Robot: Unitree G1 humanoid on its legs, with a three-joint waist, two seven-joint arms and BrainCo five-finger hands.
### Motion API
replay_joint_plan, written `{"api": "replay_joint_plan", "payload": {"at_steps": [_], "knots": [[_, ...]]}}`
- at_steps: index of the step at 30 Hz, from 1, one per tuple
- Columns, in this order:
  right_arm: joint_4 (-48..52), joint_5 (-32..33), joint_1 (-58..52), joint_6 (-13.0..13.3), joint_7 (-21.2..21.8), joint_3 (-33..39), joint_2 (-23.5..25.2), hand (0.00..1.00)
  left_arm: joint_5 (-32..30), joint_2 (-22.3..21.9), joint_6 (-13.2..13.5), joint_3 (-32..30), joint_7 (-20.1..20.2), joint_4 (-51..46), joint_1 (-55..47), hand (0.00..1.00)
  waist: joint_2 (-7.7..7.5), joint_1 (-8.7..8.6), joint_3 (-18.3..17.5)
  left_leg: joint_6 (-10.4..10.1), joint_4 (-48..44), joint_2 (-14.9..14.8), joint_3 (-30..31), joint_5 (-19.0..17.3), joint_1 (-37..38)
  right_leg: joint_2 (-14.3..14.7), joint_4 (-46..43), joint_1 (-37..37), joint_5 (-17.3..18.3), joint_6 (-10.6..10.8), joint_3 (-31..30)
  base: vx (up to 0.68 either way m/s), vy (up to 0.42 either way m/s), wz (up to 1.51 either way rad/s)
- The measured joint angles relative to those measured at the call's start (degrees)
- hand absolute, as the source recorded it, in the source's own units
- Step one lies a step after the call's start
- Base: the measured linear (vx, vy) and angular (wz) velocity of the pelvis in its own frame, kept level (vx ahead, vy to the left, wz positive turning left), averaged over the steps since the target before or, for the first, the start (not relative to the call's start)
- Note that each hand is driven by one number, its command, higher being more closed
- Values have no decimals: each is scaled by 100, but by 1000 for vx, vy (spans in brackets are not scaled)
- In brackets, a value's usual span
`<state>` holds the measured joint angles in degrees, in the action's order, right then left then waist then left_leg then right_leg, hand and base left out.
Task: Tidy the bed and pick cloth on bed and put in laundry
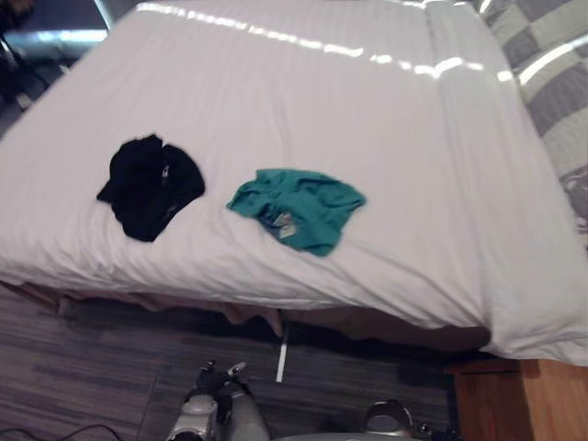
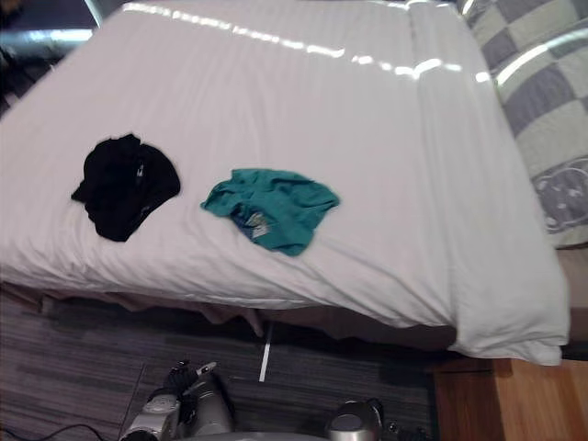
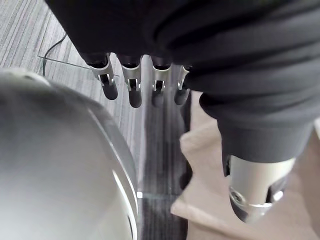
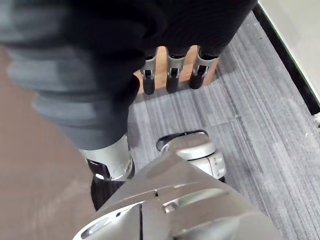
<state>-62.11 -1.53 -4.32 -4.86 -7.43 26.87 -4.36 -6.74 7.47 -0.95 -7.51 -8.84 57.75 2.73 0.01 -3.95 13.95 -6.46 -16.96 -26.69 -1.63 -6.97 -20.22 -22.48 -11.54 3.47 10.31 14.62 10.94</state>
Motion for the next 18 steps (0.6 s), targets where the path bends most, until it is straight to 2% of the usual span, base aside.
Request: {"api": "replay_joint_plan", "payload": {"at_steps": [1, 2, 3, 4, 5, 6, 7, 8, 9, 10, 11, 12, 13, 14, 15, 16, 18], "knots": [[-8, 37, -8, 4, -5, 11, -7, 0, 24, 18, 15, -1, 1, -26, -13, 0, 34, 20, -20, -474, -51, -47, 89, 236, -33, -75, 64, 35, -3, 11, -27, 197, 732, -3], [-76, 119, 46, 33, -29, 41, 127, 0, 66, 142, 28, -42, -10, -152, 12, 0, -252, 96, -42, -862, -787, 150, -30, 618, -307, -358, 224, 142, -131, 22, -148, 203, 766, -20], [-255, 147, 99, 122, -59, 143, 253, 0, -41, 391, 69, -36, -73, -208, 85, 0, -438, 156, -134, -797, -2002, 265, -31, -114, -773, -554, 338, 165, -709, -20, -298, 238, 918, -25], [-265, 141, 102, 122, -4, 134, 252, 0, -62, 466, 98, -14, -113, -193, 92, 0, -540, 149, -178, -782, -2415, 303, -19, -386, -832, -649, 396, 212, -1073, 22, -363, 205, 792, -50], [-278, 69, 89, 188, 9, 132, 271, 0, -261, 584, 116, 115, -149, -132, 112, 0, -545, 168, -180, -727, -2924, 349, -230, -855, -756, -846, 464, 228, -1748, 6, -419, 216, 948, -91], [-228, -3, 161, 205, -1, -34, 309, 0, -453, 643, 110, 261, -177, -16, 50, 0, -660, 201, -251, -407, -3018, 412, -897, -1160, -425, -1189, 453, -108, -2915, -403, -313, 184, 762, -107], [-222, -16, 257, 176, -5, -164, 335, 0, -470, 636, 112, 275, -196, 27, 48, 0, -687, 212, -263, -322, -2894, 416, -1175, -1200, -247, -1310, 195, -342, -3042, -560, -115, 190, 709, -112], [-128, -25, 332, 197, -2, -376, 328, 0, -496, 577, 99, 286, -240, 90, 48, 0, -645, 167, -238, -186, -2596, 524, -1481, -1142, 58, -1266, -668, -866, -2404, -913, 207, 167, 446, -87], [-65, -36, 339, 205, 27, -701, 211, 0, -503, 537, 89, 293, -228, 114, 26, 0, -574, 159, -208, -45, -2205, 576, -1754, -1038, 387, -866, -1228, -1128, -1604, -699, 311, 138, 413, -102], [29, -83, 378, 208, 27, -1027, 161, 0, -509, 542, 88, 301, -223, 115, -37, 0, -500, 175, -172, 28, -1622, 631, -2076, -840, 814, -214, -1610, -1302, -952, -442, 386, 150, 544, -88], [271, -90, 372, 222, 25, -1224, 214, 0, -511, 566, 68, 353, -174, 132, -62, 0, -490, 139, -171, 113, -860, 865, -2251, -516, 1216, 394, -1767, -1341, -336, -477, 719, 96, 397, -62], [436, -83, 316, 235, 37, -1314, 230, 0, -511, 562, 62, 412, -119, 129, -60, 0, -484, 129, -168, 178, -362, 1045, -2320, -301, 1421, 726, -1746, -1359, -96, -555, 860, 119, 381, -22], [576, -81, 265, 250, 55, -1406, 221, 0, -516, 549, 58, 528, -105, 114, -37, 0, -446, 119, -143, 212, 66, 1200, -2384, -116, 1614, 1050, -1607, -1342, 22, -758, 954, 117, 193, 8], [781, -75, 229, 328, 139, -1549, 220, 0, -543, 442, 34, 570, -55, 82, 65, 0, -369, 54, -79, 249, 552, 1447, -2410, 114, 1827, 1608, -936, -1197, 137, -985, 965, 144, 171, 25], [870, -71, 233, 366, 152, -1617, 214, 0, -544, 357, 10, 574, -6, 80, 79, 0, -397, 9, -70, 267, 658, 1552, -2340, 150, 1875, 1746, -599, -1004, 77, -1343, 860, 116, 114, 39], [954, -71, 298, 418, 172, -1620, 208, 0, -564, 249, 6, 657, 12, 56, 125, 0, -255, -22, 44, 283, 755, 1607, -2248, 191, 1981, 1780, -518, -851, -93, -1354, 756, 83, 110, 44], [1078, -47, 294, 475, 233, -1659, 287, 0, -666, 50, 7, 935, 54, -56, 120, 0, -193, -9, 108, 255, 963, 1721, -2171, 268, 2216, 1747, -504, -669, -71, -1360, 567, 50, 74, 27]]}}
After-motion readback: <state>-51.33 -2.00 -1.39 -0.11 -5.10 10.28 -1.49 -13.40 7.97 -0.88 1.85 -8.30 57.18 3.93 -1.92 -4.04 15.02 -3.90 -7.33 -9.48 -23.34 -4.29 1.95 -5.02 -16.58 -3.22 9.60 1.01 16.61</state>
